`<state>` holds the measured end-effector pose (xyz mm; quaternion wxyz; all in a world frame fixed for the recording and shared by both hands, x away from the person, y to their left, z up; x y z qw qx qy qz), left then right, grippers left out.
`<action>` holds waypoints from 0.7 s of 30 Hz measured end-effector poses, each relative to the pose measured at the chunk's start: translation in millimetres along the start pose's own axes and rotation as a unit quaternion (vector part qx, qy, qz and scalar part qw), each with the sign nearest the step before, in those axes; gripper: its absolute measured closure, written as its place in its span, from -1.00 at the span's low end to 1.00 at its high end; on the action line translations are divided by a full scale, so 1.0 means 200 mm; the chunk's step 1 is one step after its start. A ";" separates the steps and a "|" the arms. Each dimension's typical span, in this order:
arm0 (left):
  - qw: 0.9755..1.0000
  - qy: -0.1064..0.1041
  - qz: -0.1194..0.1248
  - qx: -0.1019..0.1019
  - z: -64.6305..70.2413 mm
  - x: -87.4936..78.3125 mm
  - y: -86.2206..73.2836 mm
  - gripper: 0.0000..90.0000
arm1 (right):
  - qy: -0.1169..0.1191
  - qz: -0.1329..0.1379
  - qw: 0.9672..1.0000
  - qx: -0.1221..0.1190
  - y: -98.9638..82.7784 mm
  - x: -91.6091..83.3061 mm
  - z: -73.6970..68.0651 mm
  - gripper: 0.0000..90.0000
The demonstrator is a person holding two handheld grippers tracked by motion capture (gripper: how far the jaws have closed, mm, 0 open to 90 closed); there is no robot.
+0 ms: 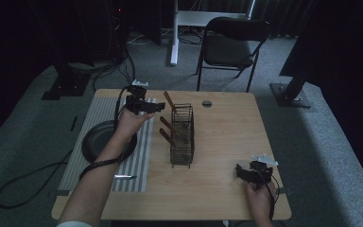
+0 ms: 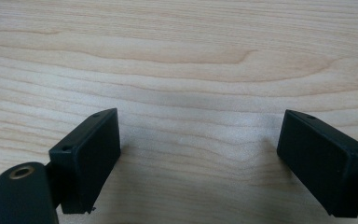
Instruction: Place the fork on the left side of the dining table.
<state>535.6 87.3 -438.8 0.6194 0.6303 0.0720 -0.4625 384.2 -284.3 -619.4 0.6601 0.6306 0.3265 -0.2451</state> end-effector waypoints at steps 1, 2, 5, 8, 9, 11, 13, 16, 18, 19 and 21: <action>1.000 -0.010 -0.002 -0.008 0.02 0.03 0.03 -0.85 | 0.000 0.000 1.000 0.000 0.00 0.00 0.00 -0.71; 1.000 -0.010 -0.002 -0.008 0.02 0.03 0.03 -0.85 | 0.000 0.000 1.000 0.000 0.00 0.00 0.00 -0.71; 1.000 -0.002 -0.011 -0.004 0.02 0.08 0.04 -0.85 | 0.000 0.000 1.000 0.000 0.00 0.00 0.00 -0.71; 1.000 0.001 -0.023 -0.005 0.02 0.14 0.04 -0.85 | 0.000 0.000 1.000 0.000 0.00 0.00 0.00 -0.71; 1.000 -0.001 -0.026 -0.006 0.02 0.16 0.04 -0.76 | 0.000 0.000 1.000 0.000 0.00 0.00 0.00 -0.71; 1.000 -0.005 -0.029 -0.011 0.03 0.19 0.05 -0.72 | 0.000 0.000 1.000 0.000 0.00 0.00 0.00 -0.71; 0.999 -0.005 -0.035 -0.017 0.03 0.22 0.05 -0.67 | 0.000 0.000 1.000 0.000 0.00 0.00 0.00 -0.71; 0.999 -0.015 -0.046 -0.014 0.02 0.28 0.03 -0.61 | 0.000 0.000 1.000 0.000 0.00 0.00 0.00 -0.71; 0.998 -0.022 -0.050 -0.022 0.01 0.31 0.03 -0.33 | 0.000 0.000 1.000 0.000 0.00 0.00 0.00 -0.71; 0.998 -0.028 -0.047 -0.030 0.01 0.32 0.03 -0.25 | 0.000 0.000 1.000 0.000 0.00 0.00 0.00 -0.71; 0.997 -0.040 -0.042 -0.041 0.01 0.33 0.04 -0.16 | 0.000 0.000 1.000 0.000 0.00 0.00 0.00 -0.71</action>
Point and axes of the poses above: each handheld gripper's, and its own axes: x roughly forward along the jaws, y roughly out of its top, z roughly to its right, the point moved 10 cm from there along x, roughly forward along the jaws, and after that the axes turned 4 degrees about -z, right-handed, at the moved point
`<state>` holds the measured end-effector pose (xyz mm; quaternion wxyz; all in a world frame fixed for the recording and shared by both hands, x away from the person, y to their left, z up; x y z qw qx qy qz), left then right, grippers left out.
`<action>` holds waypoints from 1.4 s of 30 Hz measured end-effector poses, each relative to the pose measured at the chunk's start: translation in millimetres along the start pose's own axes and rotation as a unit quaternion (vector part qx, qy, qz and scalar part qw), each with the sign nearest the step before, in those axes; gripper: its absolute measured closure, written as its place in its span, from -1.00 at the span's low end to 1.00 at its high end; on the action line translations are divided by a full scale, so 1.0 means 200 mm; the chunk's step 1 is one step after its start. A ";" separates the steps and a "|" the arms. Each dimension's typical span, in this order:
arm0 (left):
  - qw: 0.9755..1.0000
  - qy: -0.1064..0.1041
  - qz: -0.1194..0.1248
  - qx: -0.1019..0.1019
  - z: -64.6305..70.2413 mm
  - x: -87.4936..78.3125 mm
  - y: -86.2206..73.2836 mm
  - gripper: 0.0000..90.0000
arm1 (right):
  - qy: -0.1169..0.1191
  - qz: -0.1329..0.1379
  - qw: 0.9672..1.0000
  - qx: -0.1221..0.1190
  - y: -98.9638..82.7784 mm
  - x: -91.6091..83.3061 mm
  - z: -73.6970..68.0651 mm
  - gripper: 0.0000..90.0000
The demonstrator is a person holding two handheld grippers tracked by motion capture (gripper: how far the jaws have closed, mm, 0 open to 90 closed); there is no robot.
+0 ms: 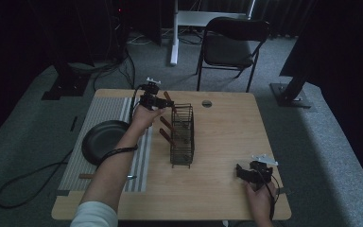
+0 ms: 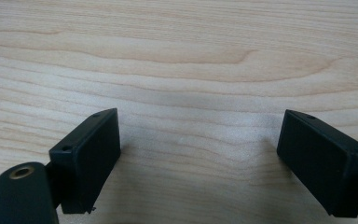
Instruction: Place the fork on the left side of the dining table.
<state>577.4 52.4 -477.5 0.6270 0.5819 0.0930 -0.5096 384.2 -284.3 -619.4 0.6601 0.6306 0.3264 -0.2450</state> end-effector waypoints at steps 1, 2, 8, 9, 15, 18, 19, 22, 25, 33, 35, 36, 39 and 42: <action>1.000 -0.009 0.003 -0.005 0.01 0.01 0.01 -0.07 | 0.000 0.000 1.000 0.000 0.00 0.00 0.00 -0.71; 1.000 -0.011 0.001 0.003 0.02 0.02 0.01 -0.01 | 0.000 0.000 1.000 0.000 0.00 0.00 0.00 -0.71; 1.000 -0.018 0.004 -0.003 0.02 0.04 0.01 0.15 | 0.000 0.000 1.000 0.000 0.00 0.00 0.00 -0.71; 1.000 -0.021 0.008 -0.004 0.02 0.04 0.01 0.20 | 0.000 0.000 1.000 0.000 0.00 0.00 0.00 -0.71; 0.998 -0.049 0.021 -0.030 0.02 0.05 0.02 0.35 | 0.000 0.000 1.000 0.000 0.00 0.00 0.00 -0.71; 0.997 -0.055 0.025 -0.036 0.02 0.06 0.02 0.39 | 0.000 0.000 1.000 0.000 0.00 0.00 0.00 -0.71; 0.998 -0.052 0.027 -0.031 0.02 0.05 0.02 0.42 | 0.000 0.000 1.000 0.000 0.00 0.00 0.00 -0.71; 0.998 -0.057 0.029 -0.027 0.04 0.05 0.02 0.60 | 0.000 0.000 1.000 0.000 0.00 0.00 0.00 -0.71; 0.998 -0.056 0.031 -0.020 0.06 0.04 0.02 0.72 | 0.000 0.000 1.000 0.000 0.00 0.00 0.00 -0.71; 0.997 -0.049 0.054 -0.010 0.08 -0.03 0.02 0.78 | 0.000 0.000 1.000 0.000 0.00 0.00 0.00 -0.71; 0.997 -0.053 0.054 -0.009 0.09 -0.05 0.02 0.78 | 0.000 0.000 1.000 0.000 0.00 0.00 0.00 -0.71; 0.997 -0.051 0.053 -0.003 0.09 -0.06 0.02 0.78 | 0.000 0.000 1.000 0.000 0.00 0.00 0.00 -0.71; 0.997 -0.048 0.053 0.010 0.10 -0.10 0.02 0.78 | 0.000 0.000 1.000 0.000 0.00 0.00 0.00 -0.71; 0.996 -0.051 0.066 0.012 0.12 -0.16 0.03 0.78 | 0.000 0.000 1.000 0.000 0.00 0.00 0.00 -0.71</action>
Point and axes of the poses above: each handheld gripper's, and its own axes: x roughly forward along the jaws, y roughly out of its top, z roughly to its right, the point moved 10 cm from there along x, roughly forward along the jaws, and after that the axes turned 4 degrees about -z, right-handed, at the moved point
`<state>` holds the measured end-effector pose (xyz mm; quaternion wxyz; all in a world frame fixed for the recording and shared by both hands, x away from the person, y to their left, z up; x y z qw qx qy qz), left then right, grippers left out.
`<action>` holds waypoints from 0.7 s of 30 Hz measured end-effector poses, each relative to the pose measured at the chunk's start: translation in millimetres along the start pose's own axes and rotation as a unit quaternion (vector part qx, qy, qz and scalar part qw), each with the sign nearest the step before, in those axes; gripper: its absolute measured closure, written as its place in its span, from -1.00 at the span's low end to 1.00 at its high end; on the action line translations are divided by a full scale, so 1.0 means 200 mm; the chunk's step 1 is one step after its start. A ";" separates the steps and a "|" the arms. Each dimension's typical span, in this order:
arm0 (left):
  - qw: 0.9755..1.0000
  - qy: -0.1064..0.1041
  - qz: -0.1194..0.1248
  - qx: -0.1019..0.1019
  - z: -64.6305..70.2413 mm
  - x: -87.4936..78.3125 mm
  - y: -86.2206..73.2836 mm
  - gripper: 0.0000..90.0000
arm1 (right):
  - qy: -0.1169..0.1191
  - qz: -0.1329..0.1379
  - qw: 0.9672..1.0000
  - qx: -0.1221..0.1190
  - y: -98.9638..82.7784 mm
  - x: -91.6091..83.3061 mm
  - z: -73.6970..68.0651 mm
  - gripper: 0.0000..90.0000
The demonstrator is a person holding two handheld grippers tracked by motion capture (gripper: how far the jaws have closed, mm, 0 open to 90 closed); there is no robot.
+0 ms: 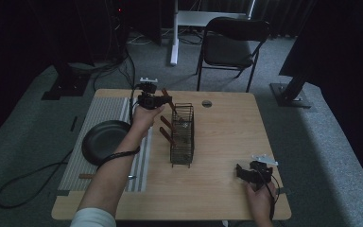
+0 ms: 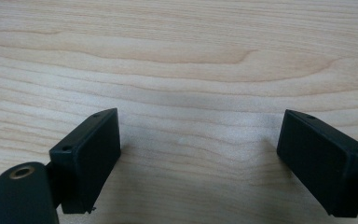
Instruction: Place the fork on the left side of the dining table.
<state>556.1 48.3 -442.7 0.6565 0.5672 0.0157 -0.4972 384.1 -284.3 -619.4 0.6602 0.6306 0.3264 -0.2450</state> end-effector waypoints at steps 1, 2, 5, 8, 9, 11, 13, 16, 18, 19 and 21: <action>1.000 0.001 0.003 -0.002 0.01 -0.02 0.01 0.78 | 0.000 0.000 1.000 0.000 0.00 0.00 0.00 -0.71; 1.000 0.001 0.006 0.001 0.02 -0.04 0.01 0.78 | 0.000 0.000 1.000 0.000 0.00 0.00 0.00 -0.71; 1.000 -0.005 0.023 0.011 0.07 -0.13 0.05 0.78 | 0.000 0.000 1.000 0.000 0.00 0.00 0.00 -0.71; 0.999 -0.008 0.031 0.012 0.08 -0.18 0.07 0.78 | 0.000 0.000 1.000 0.000 0.00 0.00 0.00 -0.71; 0.999 -0.010 0.033 0.012 0.09 -0.20 0.08 0.78 | 0.000 0.000 1.000 0.000 0.00 0.00 0.00 -0.71; 0.999 -0.006 0.038 0.020 0.11 -0.24 0.10 0.78 | 0.000 0.000 1.000 0.000 0.00 0.00 0.00 -0.71; 0.999 -0.008 0.040 0.025 0.13 -0.28 0.11 0.78 | 0.000 0.000 1.000 0.001 0.00 0.00 0.00 -0.71; 0.998 -0.010 0.049 0.027 0.14 -0.33 0.14 0.78 | 0.000 0.000 1.000 0.001 0.00 0.00 0.00 -0.71; 0.998 -0.011 0.054 0.028 0.14 -0.37 0.15 0.79 | 0.000 0.001 1.000 0.000 0.00 0.00 0.00 -0.71; 0.998 -0.008 0.057 0.029 0.15 -0.39 0.16 0.78 | 0.000 0.001 1.000 0.000 0.00 0.00 0.00 -0.71; 0.998 -0.013 0.063 0.025 0.15 -0.44 0.18 0.78 | 0.000 0.001 1.000 0.000 0.00 0.00 0.00 -0.71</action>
Point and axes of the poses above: each handheld gripper's, and its own axes: x roughly forward along the jaws, y roughly out of its top, z roughly to its right, the point moved 10 cm from there along x, roughly forward along the jaws, and after that the axes turned 4 degrees about -z, right-handed, at the moved point
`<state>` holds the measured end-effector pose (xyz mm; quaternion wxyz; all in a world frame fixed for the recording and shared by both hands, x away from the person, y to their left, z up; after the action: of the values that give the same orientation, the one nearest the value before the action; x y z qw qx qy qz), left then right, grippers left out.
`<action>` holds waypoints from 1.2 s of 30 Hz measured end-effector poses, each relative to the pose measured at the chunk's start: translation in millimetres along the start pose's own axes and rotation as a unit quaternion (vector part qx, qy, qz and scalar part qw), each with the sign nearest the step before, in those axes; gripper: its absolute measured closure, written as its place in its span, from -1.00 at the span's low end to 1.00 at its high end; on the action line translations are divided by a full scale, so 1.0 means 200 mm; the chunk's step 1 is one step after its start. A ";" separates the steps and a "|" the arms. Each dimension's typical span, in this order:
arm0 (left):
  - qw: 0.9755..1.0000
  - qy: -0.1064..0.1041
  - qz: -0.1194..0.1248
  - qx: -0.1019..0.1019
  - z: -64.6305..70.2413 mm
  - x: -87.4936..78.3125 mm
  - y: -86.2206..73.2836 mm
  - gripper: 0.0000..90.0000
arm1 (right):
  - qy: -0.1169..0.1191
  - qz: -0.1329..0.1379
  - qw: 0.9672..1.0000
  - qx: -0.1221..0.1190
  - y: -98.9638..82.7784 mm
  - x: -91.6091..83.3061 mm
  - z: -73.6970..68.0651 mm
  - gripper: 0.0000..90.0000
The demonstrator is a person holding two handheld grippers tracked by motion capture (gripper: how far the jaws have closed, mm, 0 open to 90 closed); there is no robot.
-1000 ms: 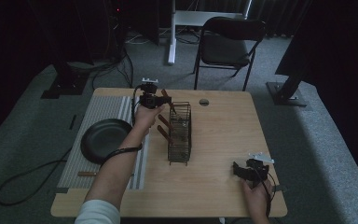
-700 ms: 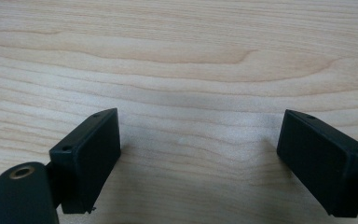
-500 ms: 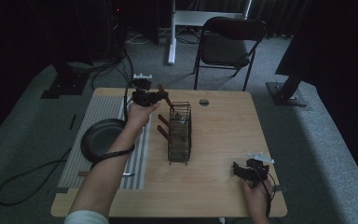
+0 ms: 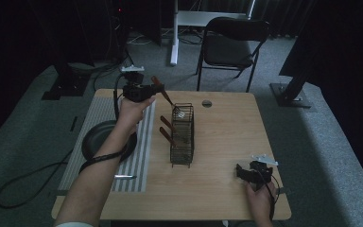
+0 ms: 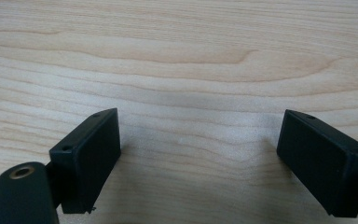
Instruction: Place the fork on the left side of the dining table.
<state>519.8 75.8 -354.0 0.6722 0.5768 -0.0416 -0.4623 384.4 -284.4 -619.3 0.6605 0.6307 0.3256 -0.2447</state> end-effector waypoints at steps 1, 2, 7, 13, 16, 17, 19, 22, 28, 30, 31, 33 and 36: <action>1.000 0.001 0.004 0.001 0.00 -0.02 0.02 0.79 | 0.000 0.000 1.000 0.001 0.00 0.00 0.00 -0.71; 1.000 0.002 0.009 0.002 0.00 -0.05 0.03 0.78 | 0.000 0.000 1.000 0.001 0.00 0.00 0.00 -0.71; 1.000 0.014 0.026 0.002 -0.03 -0.15 0.10 0.78 | 0.000 0.000 1.000 0.001 0.00 0.00 0.00 -0.71; 0.999 0.029 0.032 0.002 -0.08 -0.22 0.12 0.78 | 0.000 0.000 1.000 0.003 0.00 0.00 0.00 -0.71; 0.999 0.038 0.035 -0.012 -0.16 -0.25 0.11 0.78 | -0.001 0.000 1.000 0.004 0.00 0.00 0.00 -0.71; 0.999 0.039 0.034 -0.015 -0.17 -0.25 0.10 0.78 | -0.001 0.000 1.000 0.004 0.00 0.00 0.00 -0.71; 0.998 0.052 0.034 -0.016 -0.22 -0.26 0.09 0.78 | -0.001 0.000 1.000 0.004 0.00 0.00 0.00 -0.71; 0.997 0.061 0.029 -0.026 -0.30 -0.25 0.04 0.78 | -0.002 0.000 1.000 0.003 0.00 0.00 0.00 -0.71; 0.995 0.070 0.029 -0.062 -0.46 -0.23 -0.05 0.79 | -0.003 -0.001 1.000 0.005 0.00 0.00 0.00 -0.71; 0.994 0.075 0.028 -0.069 -0.51 -0.23 -0.07 0.78 | -0.003 -0.001 1.000 0.005 0.00 0.00 0.00 -0.71; 0.994 0.075 0.028 -0.069 -0.51 -0.23 -0.07 0.78 | -0.003 -0.001 1.000 0.005 0.00 0.00 0.00 -0.71; 0.992 0.082 0.027 -0.089 -0.59 -0.22 -0.12 0.78 | -0.004 -0.001 1.000 0.005 0.00 0.00 0.00 -0.71; 0.990 0.089 0.026 -0.105 -0.66 -0.21 -0.16 0.78 | -0.005 -0.001 1.000 0.006 0.00 0.00 0.00 -0.71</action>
<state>555.2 204.4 -403.3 0.7423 0.5403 0.0522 -0.3929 384.3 -283.9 -619.4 0.6579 0.6334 0.3215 -0.2504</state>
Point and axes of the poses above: each handheld gripper's, and its own axes: x roughly forward along the jaws, y roughly out of its top, z roughly to its right, the point moved 10 cm from there along x, roughly forward along the jaws, and after that the axes turned 4 degrees about -z, right-handed, at the moved point
